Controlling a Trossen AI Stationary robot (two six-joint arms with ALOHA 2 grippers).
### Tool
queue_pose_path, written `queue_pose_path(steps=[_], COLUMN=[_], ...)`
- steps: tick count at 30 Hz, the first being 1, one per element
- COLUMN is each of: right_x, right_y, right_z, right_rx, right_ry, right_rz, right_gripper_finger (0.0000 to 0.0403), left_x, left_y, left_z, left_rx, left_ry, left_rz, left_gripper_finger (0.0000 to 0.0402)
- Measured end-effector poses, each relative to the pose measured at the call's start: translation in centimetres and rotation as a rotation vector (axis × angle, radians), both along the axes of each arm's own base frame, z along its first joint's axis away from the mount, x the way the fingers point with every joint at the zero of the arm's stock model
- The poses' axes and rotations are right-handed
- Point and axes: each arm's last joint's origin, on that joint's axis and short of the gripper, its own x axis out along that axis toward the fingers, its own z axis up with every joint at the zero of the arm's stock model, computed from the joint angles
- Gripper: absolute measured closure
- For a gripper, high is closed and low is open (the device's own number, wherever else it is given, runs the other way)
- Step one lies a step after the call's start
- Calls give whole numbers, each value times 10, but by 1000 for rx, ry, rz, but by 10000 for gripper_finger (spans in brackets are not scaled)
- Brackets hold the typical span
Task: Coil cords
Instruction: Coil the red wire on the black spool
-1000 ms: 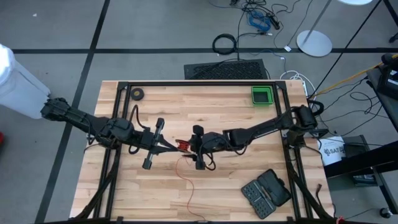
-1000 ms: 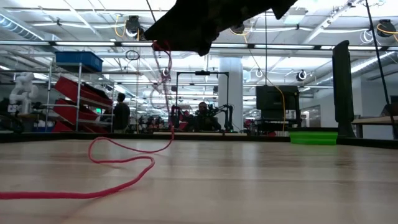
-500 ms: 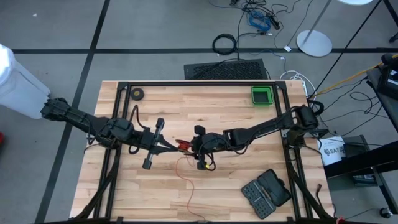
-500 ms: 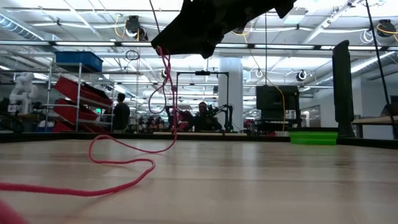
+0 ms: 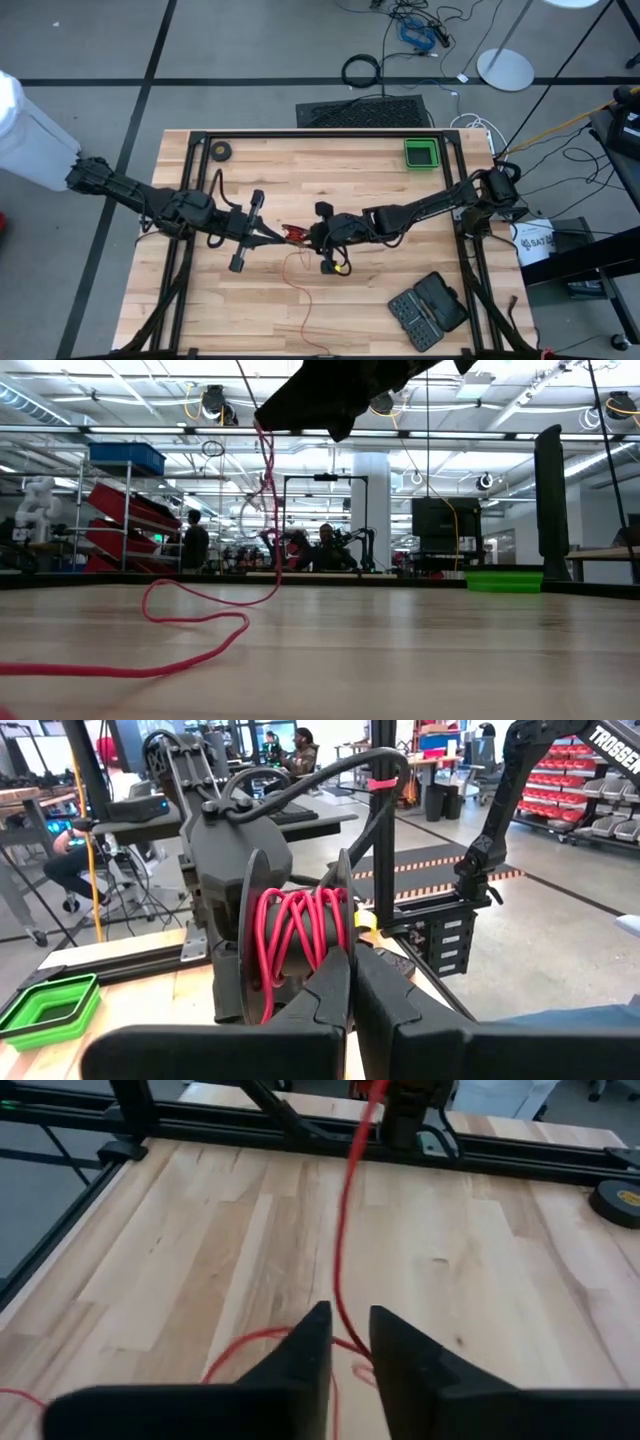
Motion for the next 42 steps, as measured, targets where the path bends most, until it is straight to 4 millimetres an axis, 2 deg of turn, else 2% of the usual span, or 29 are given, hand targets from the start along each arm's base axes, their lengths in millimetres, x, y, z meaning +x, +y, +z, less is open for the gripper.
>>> queue_pose_path(steps=[3, 5, 9, 13, 27, 34, 42], right_x=[-1, -2, -7, -16, -64, -76, -76], right_y=[0, 0, 0, 6, 43, 60, 52], right_z=[-2, -3, 1, 13, 58, 62, 60], right_rx=[-7, -10, -8, -8, -51, -29, -103], right_ry=[27, 39, 59, 55, 30, 34, 45], right_rz=[1, 2, 5, 21, 37, 71, -19], right_gripper_finger=[388, 398, 400, 402, 403, 403, 403], left_x=[0, 0, -1, -1, -5, -5, -6], left_y=[0, 0, 0, 0, -6, -7, -11], left_z=[-1, -4, -8, -8, -18, -16, -14], left_rx=[3, 11, 33, 33, 119, 120, 110], left_ry=[9, 34, 76, 73, 163, 142, 114], left_rz=[-1, -10, -13, -14, -51, -54, -126], left_gripper_finger=[393, 393, 393, 393, 393, 393, 393])
